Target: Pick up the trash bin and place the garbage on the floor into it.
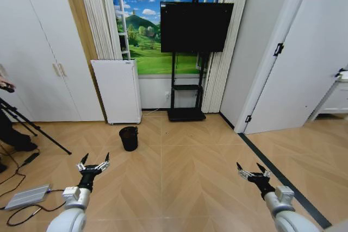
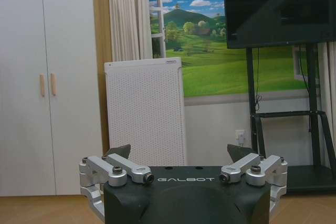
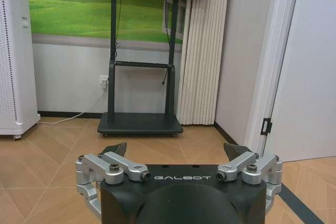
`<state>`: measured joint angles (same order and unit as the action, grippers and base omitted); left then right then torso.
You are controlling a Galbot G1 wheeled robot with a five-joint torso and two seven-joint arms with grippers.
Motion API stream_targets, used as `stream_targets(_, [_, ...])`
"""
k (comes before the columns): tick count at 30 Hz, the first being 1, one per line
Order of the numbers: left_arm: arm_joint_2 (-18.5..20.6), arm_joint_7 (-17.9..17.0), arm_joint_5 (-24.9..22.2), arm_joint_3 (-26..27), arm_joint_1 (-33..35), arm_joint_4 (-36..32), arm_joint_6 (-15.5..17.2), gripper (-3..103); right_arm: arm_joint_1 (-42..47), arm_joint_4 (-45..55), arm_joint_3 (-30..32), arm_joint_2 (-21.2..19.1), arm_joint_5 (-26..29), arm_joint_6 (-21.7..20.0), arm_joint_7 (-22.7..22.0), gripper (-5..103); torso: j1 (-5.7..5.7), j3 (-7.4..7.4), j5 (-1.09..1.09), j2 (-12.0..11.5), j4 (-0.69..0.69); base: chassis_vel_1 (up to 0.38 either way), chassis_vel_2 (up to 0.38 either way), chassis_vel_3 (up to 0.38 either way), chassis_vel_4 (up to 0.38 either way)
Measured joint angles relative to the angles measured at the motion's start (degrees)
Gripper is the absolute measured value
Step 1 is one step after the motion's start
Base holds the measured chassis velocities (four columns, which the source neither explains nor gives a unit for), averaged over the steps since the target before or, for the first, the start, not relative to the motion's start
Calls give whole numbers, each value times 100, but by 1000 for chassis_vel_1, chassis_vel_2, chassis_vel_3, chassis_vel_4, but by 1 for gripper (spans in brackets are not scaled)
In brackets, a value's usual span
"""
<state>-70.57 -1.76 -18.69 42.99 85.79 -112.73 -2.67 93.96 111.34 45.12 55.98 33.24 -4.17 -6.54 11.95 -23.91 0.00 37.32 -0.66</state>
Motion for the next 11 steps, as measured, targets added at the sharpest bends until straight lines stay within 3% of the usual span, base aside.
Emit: stream_targets(11, [0, 0, 0, 0, 0, 0, 0, 100, 0, 0, 0, 0, 0, 0, 0, 100, 0, 0, 0, 0, 0, 0, 0, 0, 0])
